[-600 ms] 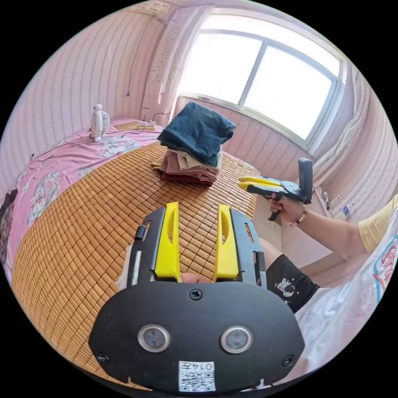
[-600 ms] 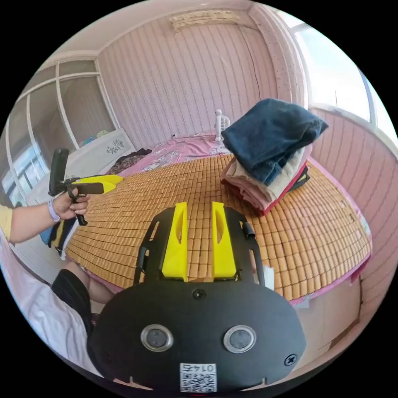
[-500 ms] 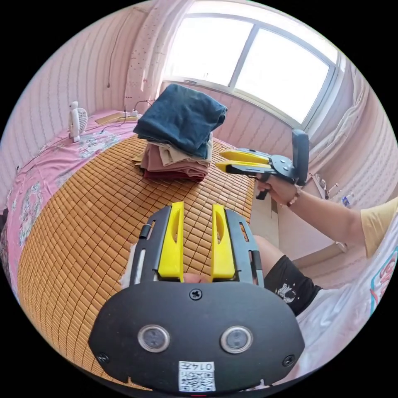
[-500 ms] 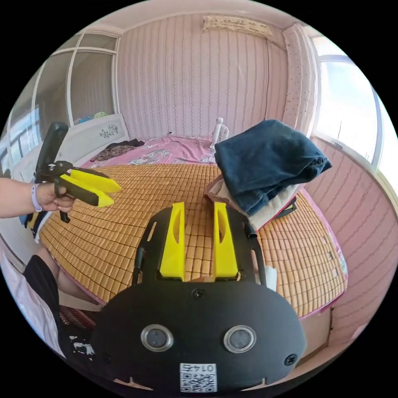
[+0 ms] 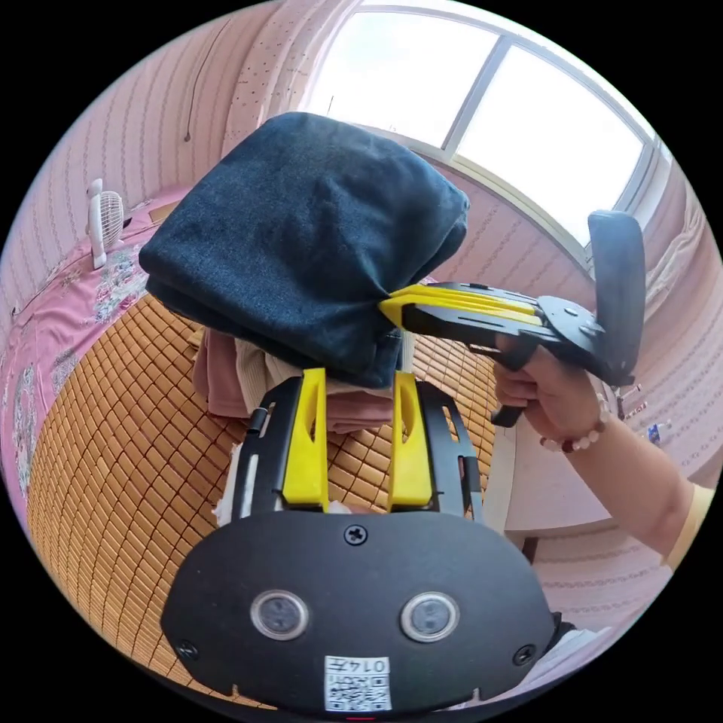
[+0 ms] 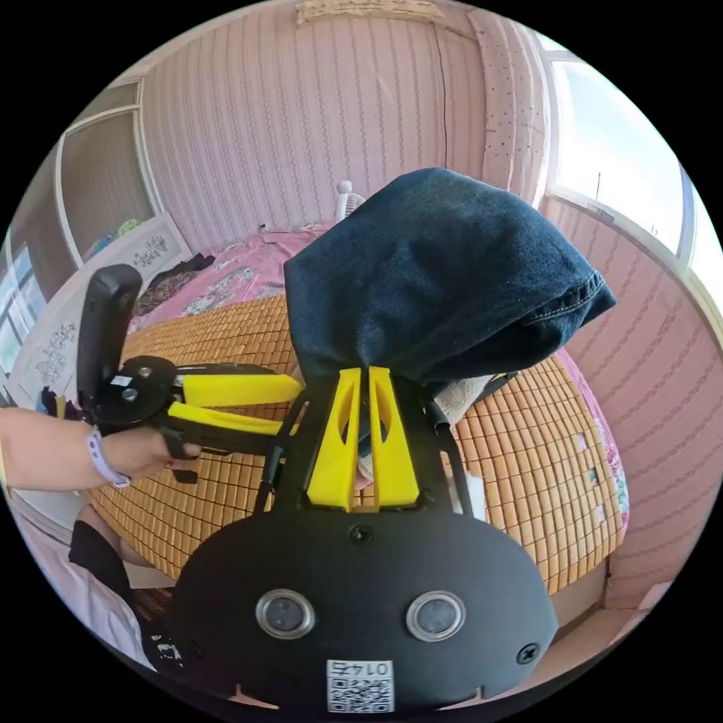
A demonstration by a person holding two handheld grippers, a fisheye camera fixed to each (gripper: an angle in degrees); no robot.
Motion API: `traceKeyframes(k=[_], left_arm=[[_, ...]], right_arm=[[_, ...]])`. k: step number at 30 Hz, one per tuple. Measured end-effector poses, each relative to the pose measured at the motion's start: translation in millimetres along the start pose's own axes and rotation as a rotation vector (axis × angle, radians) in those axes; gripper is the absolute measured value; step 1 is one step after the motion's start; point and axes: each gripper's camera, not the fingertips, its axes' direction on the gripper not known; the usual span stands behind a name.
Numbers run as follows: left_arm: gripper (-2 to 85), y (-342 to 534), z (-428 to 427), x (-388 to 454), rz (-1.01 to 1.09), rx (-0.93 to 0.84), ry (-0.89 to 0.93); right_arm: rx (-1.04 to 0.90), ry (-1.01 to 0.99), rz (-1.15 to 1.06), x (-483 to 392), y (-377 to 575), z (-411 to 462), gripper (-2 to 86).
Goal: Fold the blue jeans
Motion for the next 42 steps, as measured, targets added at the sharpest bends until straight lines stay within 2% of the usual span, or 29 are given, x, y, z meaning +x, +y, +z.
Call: traceKeyframes(k=[4, 6, 7, 11, 15, 18, 20, 25, 29, 32, 36, 39, 41, 42], left_arm=[[7.4, -14, 8, -22, -0.126, -0.059, 0.078], [0.5, -15, -10, -23, -0.149, 0.003, 0.176], [-0.1, -15, -27, -19, -0.181, 0.043, 0.174], [-0.9, -4, -117, 7, -0.056, 0.218, 0.089], [-1.0, 25, -223, 1, -0.087, 0.424, 0.103], [-1.0, 67, -329, 2, -0.065, 0.598, -0.034], [-1.0, 109, -411, 6, -0.085, 0.714, -0.197], [-1.0, 196, -546, 4, -0.133, 0.856, -0.357], [-1.0, 264, -640, 14, -0.14, 0.959, -0.48], [-1.0, 294, -669, 18, -0.092, 0.935, -0.512], [-1.0, 319, -649, 4, -0.051, 0.77, -0.482], [-1.0, 348, -585, -26, -0.045, 0.603, -0.293], [-1.0, 382, -510, -56, -0.105, 0.471, -0.081], [-1.0, 391, -489, -65, -0.137, 0.43, -0.02]], right_arm=[[0.067, -0.176, 0.023, 15, -11, -41, 0.5], [0.093, -0.203, -0.017, 11, -18, -59, 0.2], [0.107, -0.234, -0.014, 11, -23, -71, 0.1], [0.206, -0.375, 0.035, 21, -38, -114, 0.0], [0.331, -0.508, -0.039, -6, -61, -171, 0.0], [0.378, -0.593, -0.122, -59, -83, -208, -0.1], [0.398, -0.642, -0.17, -99, -93, -224, -0.1], [0.472, -0.891, -0.369, -228, -110, -253, 0.0], [0.542, -1.026, -0.435, -284, -108, -269, 0.0], [0.573, -1.154, -0.412, -289, -95, -260, 0.1], [0.486, -1.116, -0.332, -257, -44, -208, 0.1], [0.301, -1.077, -0.147, -213, 18, -140, 0.2], [0.167, -0.977, -0.047, -187, 63, -100, 0.2], [0.07, -0.866, -0.022, -175, 93, -76, 0.3]])
